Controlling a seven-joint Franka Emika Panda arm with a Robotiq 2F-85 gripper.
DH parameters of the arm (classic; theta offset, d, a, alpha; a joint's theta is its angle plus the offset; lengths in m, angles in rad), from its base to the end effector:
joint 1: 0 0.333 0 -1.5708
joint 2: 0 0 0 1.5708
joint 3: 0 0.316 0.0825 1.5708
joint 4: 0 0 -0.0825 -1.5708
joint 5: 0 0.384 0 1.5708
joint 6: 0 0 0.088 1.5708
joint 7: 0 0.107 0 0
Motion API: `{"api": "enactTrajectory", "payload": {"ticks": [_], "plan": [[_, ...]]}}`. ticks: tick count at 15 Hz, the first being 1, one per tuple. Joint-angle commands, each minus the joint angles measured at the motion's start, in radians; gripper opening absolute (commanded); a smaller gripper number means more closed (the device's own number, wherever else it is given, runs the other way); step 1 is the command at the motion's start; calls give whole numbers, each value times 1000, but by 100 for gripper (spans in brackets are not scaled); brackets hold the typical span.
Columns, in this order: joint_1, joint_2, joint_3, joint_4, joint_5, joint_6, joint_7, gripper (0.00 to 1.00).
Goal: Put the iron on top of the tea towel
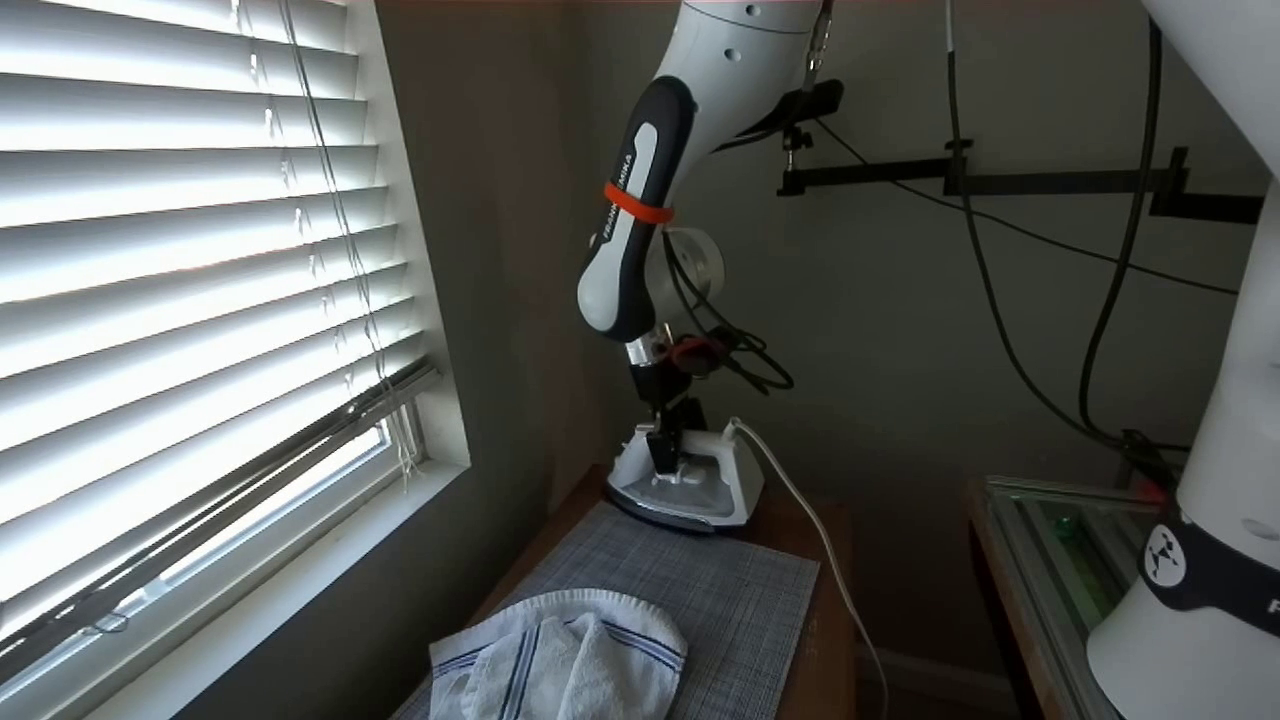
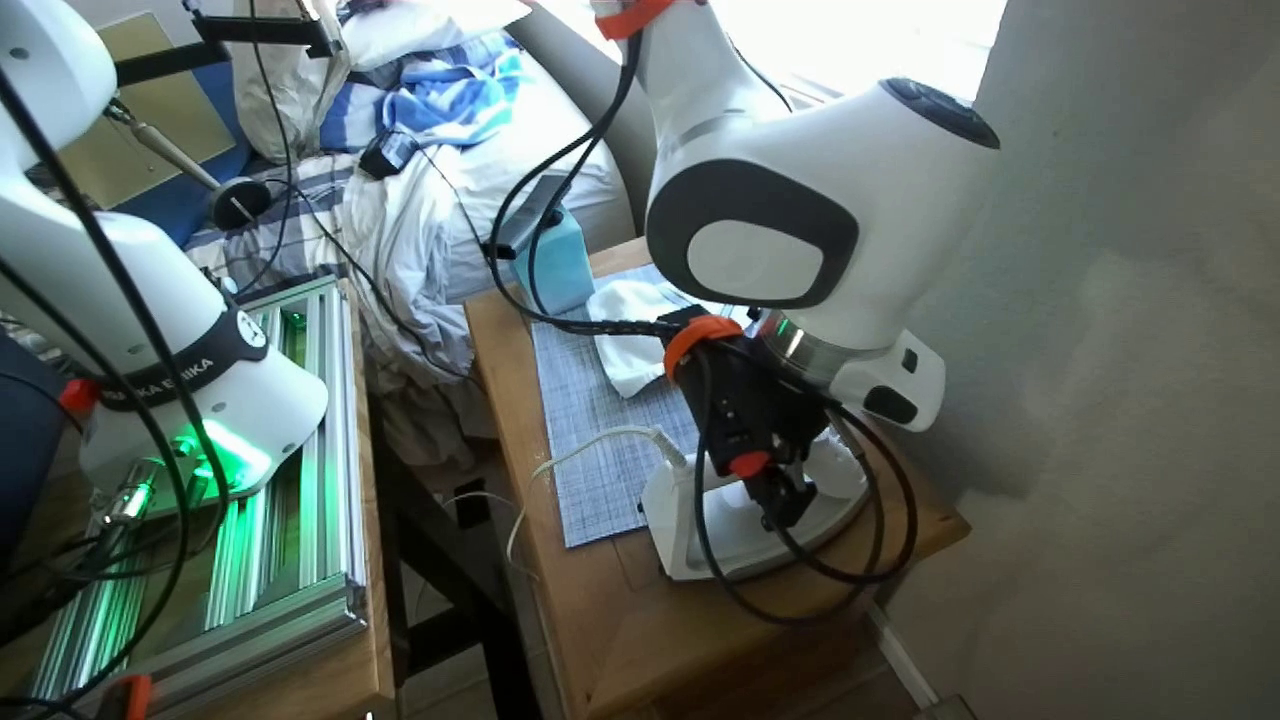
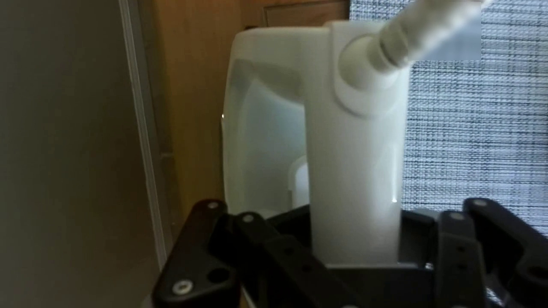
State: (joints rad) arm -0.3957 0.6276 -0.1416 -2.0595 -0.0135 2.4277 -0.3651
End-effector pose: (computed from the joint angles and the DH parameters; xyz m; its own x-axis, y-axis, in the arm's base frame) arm 0.4740 -0.2869 0.1090 0.9537 -0.1381 -0.2670 -0.1452 -0.9894 -0.0070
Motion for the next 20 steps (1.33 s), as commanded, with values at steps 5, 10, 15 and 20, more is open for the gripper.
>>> {"api": "enactTrajectory", "payload": {"ticks": [5,10,15,20], "plan": [[-7,-202,24,-189,-35,42,-164,0],[-32,-303,46,-291,-26,61,-430,0],[-18,-397,69,-360,34,44,-650,0],[29,-482,104,-403,151,0,-751,0]]}}
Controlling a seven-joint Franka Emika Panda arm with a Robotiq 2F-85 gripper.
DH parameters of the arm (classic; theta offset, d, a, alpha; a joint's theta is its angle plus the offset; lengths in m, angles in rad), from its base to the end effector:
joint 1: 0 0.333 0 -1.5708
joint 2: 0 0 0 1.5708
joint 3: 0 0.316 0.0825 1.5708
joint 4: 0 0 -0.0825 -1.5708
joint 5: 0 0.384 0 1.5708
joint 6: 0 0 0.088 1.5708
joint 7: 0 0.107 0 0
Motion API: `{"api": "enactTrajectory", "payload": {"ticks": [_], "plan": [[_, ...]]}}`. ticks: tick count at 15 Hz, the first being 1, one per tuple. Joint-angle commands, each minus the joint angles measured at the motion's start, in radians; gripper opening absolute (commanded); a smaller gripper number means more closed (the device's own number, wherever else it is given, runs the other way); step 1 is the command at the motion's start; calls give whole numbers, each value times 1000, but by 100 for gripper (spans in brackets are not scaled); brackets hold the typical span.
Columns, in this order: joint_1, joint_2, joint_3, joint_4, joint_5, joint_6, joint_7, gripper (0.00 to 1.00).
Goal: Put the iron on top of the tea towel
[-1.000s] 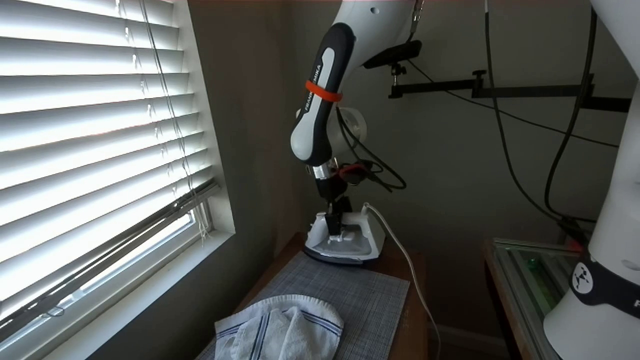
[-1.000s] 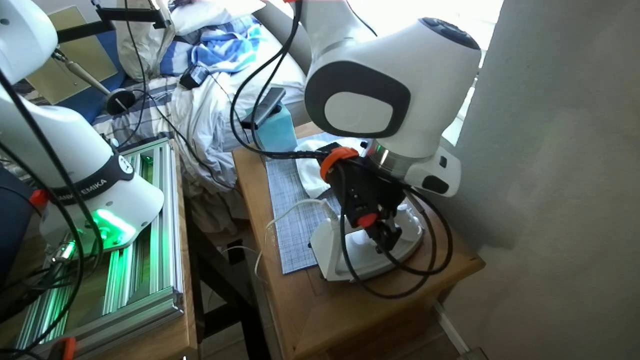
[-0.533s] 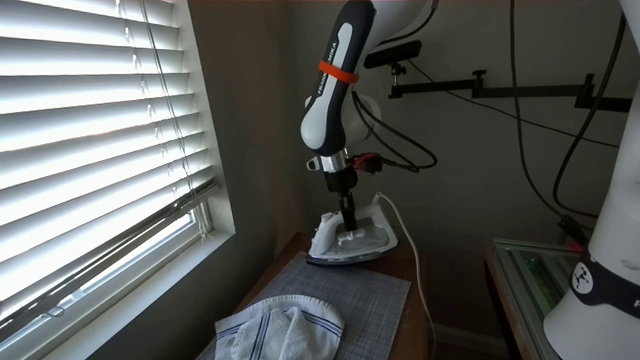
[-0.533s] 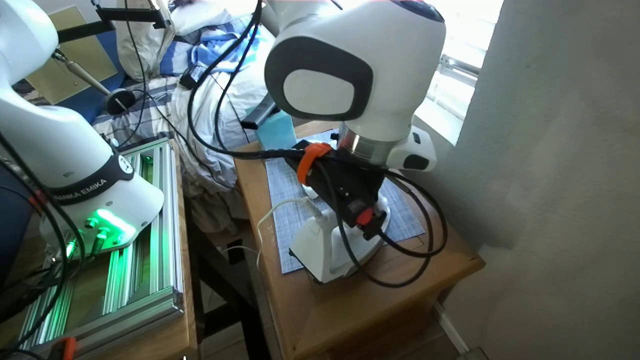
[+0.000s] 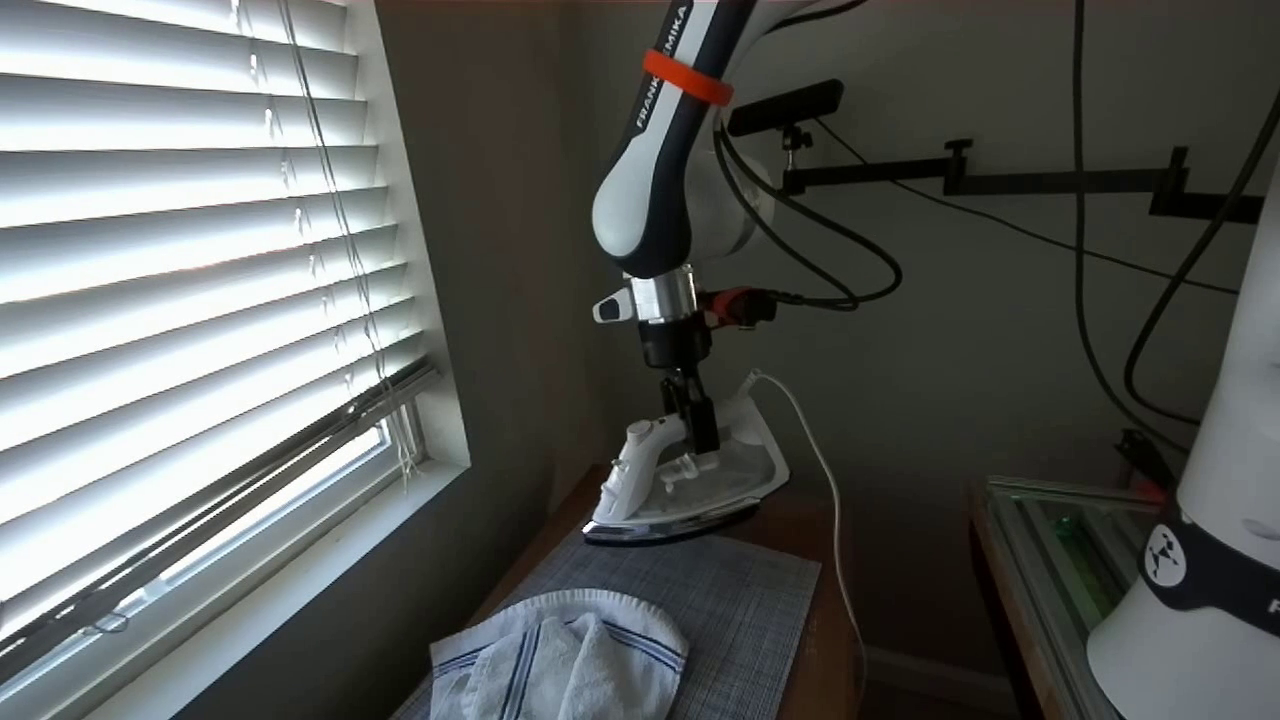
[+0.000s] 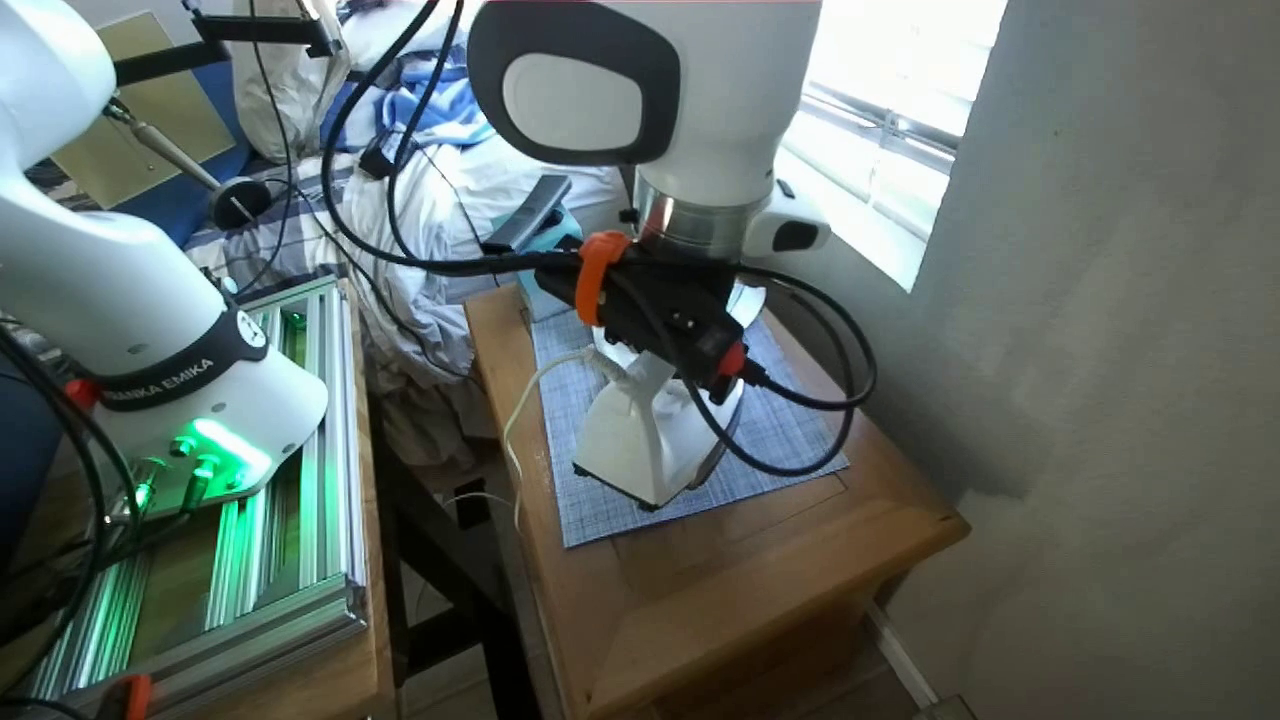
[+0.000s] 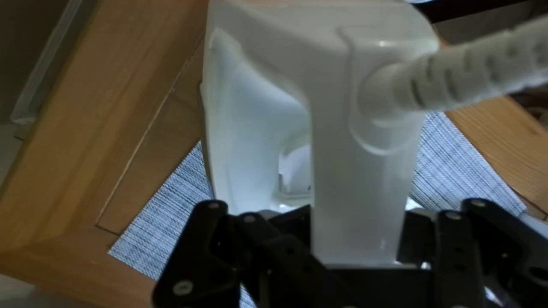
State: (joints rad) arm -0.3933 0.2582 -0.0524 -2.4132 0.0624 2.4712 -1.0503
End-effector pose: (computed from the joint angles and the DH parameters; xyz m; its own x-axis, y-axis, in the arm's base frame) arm 0.4262 -0.2050 0.1903 0.8441 0.5292 -0.0858 0.5094 -0.8416 -0.1797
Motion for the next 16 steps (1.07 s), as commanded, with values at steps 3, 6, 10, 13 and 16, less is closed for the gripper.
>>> {"api": "enactTrajectory", "payload": {"ticks": [3,6,10,13,16], "plan": [[81,-136,28,-59,142,-59,-39,0],[153,-137,37,-59,147,-42,21,0],[235,-114,56,-45,123,0,133,0],[280,-100,74,-35,108,24,197,0],[306,-67,82,-9,96,30,256,0]]}}
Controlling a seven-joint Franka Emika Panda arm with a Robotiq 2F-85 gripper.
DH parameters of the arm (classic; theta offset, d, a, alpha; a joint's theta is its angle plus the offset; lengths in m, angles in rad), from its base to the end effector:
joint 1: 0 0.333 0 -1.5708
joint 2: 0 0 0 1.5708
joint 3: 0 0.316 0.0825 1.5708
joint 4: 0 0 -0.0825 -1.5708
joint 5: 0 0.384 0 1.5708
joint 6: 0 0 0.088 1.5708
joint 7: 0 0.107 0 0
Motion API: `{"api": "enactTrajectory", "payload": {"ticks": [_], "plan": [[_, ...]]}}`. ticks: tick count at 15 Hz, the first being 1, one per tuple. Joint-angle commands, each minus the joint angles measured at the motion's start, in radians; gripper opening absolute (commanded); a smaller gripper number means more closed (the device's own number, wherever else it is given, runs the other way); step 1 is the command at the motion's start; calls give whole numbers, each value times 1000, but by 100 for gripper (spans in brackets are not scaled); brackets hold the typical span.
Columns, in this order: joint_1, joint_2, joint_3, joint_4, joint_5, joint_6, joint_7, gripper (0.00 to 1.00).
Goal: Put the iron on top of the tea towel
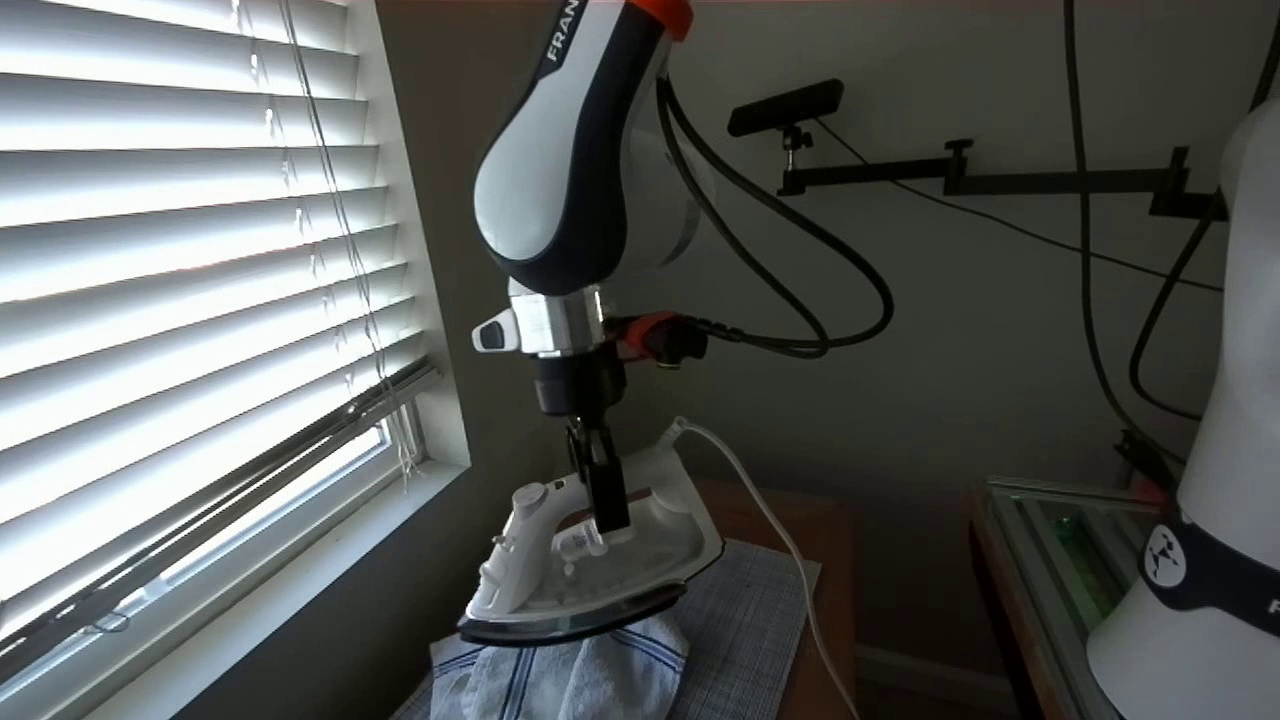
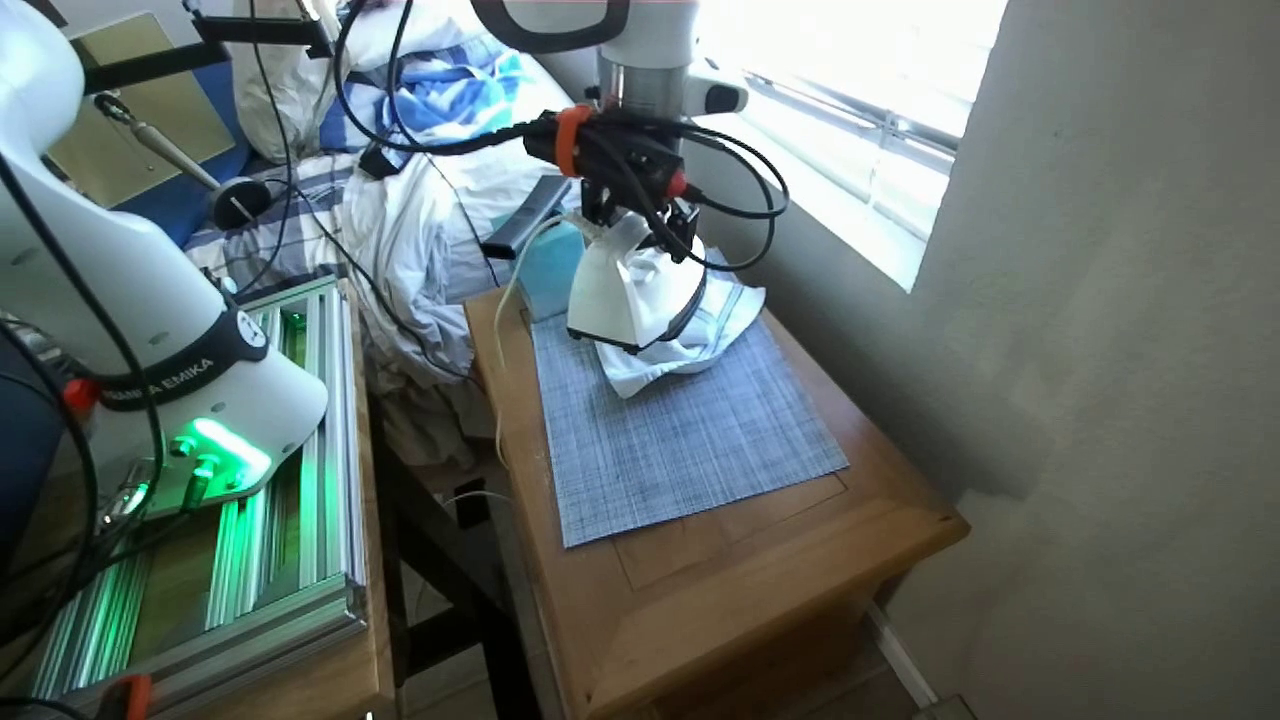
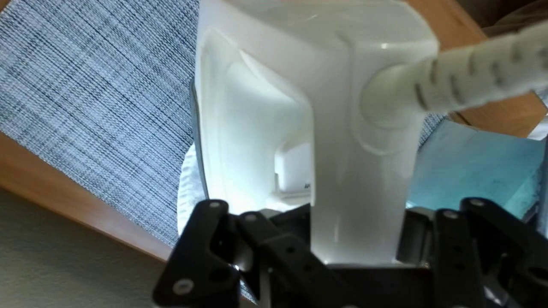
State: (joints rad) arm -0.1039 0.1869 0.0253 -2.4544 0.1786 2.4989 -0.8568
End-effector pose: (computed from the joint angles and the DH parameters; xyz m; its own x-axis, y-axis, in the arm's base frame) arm 0.4667 -0.0375 0.2124 0.8077 0.5888 -0.0294 0.5763 -0.7991 -0.1712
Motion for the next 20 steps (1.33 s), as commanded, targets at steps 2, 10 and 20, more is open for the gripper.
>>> {"api": "enactTrajectory", "payload": {"ticks": [2,10,20], "plan": [[27,35,6,53,-31,7,105,0],[44,133,22,126,-120,-11,201,0],[25,192,65,134,-136,0,186,0]]}}
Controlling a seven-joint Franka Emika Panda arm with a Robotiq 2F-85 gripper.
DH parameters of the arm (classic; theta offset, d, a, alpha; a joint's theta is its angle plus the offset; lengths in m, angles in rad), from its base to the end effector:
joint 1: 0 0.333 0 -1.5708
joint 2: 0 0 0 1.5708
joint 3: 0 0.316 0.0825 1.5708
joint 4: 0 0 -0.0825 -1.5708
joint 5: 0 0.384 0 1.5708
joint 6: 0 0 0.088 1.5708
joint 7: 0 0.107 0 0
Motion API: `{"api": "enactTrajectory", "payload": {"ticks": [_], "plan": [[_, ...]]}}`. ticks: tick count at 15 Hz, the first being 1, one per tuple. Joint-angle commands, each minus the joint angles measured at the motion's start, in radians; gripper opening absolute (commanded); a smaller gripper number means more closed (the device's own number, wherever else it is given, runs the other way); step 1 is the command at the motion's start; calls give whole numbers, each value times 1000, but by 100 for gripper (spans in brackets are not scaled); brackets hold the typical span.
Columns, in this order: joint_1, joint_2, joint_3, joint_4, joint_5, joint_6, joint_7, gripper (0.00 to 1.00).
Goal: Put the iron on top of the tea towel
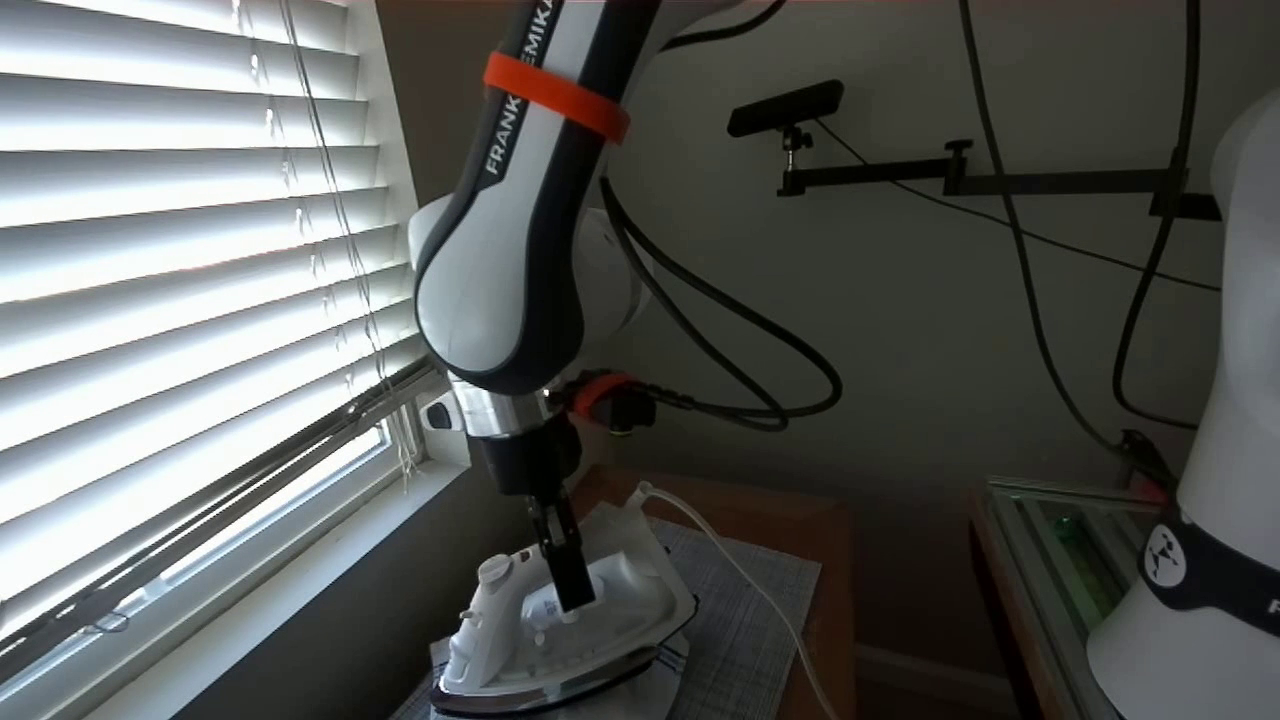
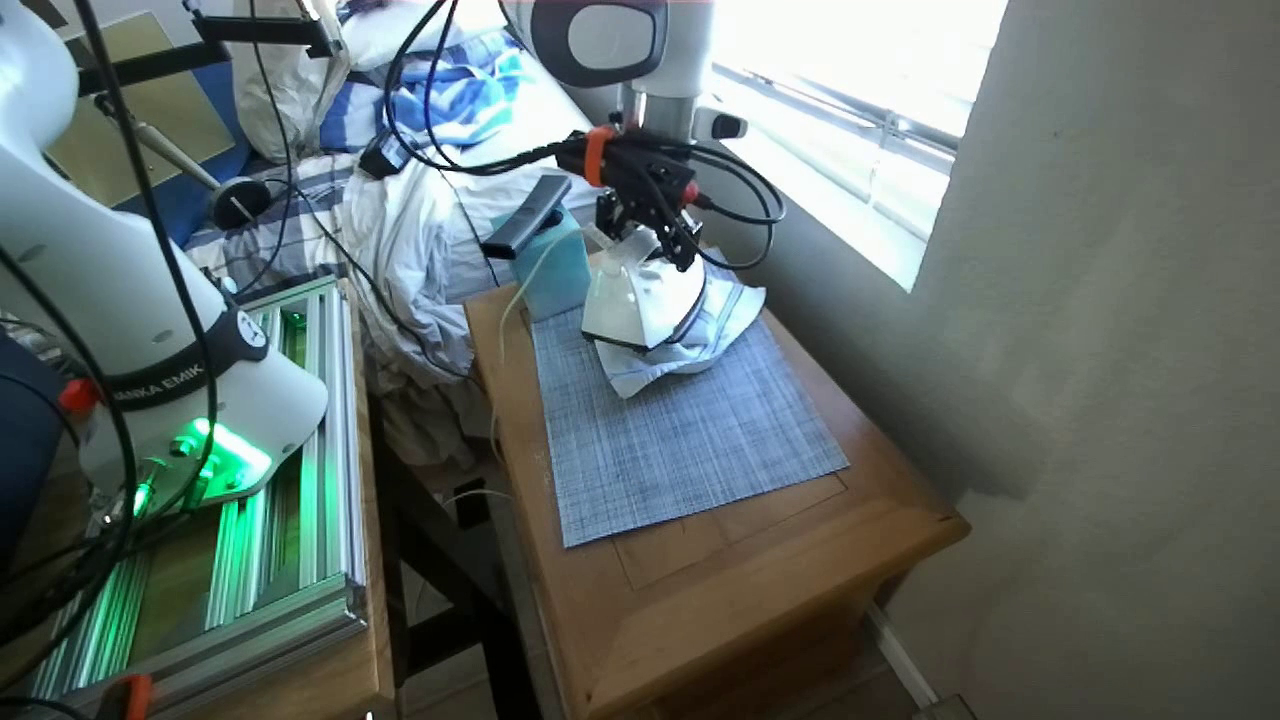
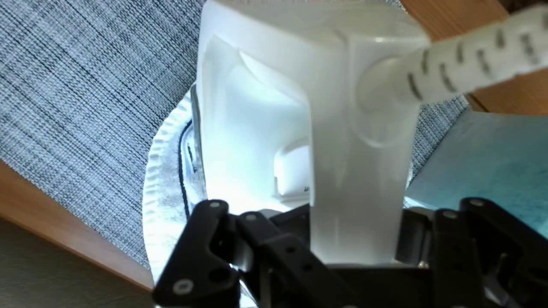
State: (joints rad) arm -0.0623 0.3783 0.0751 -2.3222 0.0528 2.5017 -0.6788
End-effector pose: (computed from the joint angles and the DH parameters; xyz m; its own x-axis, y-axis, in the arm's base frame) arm 0.4972 0.0081 0.1624 0.7878 0.6036 -0.1227 0.5838 -0.7952 -0.1635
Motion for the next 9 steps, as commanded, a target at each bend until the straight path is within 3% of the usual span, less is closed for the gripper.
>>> {"api": "enactTrajectory", "payload": {"ticks": [1,6,9], "plan": [[-17,8,16,1,-11,0,8,0],[-59,61,69,21,17,-5,-99,0],[-46,88,57,44,-13,-8,-82,0]]}}
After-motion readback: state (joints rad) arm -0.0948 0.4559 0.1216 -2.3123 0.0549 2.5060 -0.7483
